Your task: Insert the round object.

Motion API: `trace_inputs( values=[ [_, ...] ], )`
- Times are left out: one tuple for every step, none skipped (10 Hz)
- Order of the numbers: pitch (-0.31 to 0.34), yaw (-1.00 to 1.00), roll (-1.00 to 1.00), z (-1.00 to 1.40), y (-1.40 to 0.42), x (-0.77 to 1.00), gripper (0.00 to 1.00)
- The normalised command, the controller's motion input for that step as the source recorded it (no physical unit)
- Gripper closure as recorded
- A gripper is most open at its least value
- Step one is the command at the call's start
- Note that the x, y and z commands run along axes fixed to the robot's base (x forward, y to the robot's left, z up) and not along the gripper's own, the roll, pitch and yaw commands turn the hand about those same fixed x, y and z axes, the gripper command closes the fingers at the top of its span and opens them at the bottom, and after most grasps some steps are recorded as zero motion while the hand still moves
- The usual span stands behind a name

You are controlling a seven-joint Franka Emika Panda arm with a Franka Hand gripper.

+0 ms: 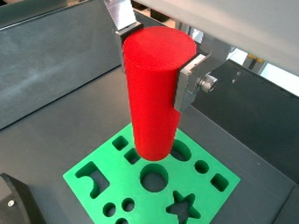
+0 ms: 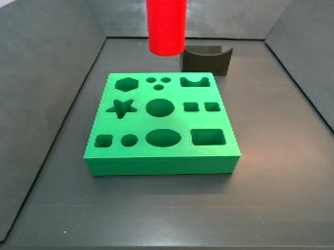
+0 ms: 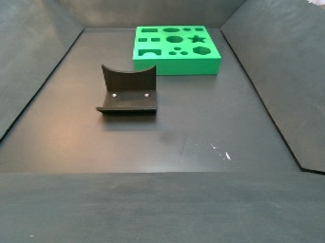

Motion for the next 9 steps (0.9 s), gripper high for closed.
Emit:
trace_inputs(
  values=[
    [0.0,0.0,0.12,-1.0,0.0,0.0,1.0],
    [0.0,-0.02,0.0,-1.0,0.05,-0.09,1.0],
    [0.0,0.0,0.0,-1.0,0.05,-0.09,1.0],
    [0.0,0.0,0.0,-1.0,0.03,-0.11,1.0],
    [0.0,0.0,0.0,-1.0,0.01,-0.1,1.0],
    [-0.037,-0.05,0.0,-1.0,0.0,-0.15,1.0],
    [0.0,-0.02,0.15,-0.78,-0.05,-0.07,1.0],
    [0.01,0.0,0.24,-0.56,0.0,-0.08,1.0],
    [0.007,0.0,0.1,-0.28,0.0,-0.05,1.0]
  ],
)
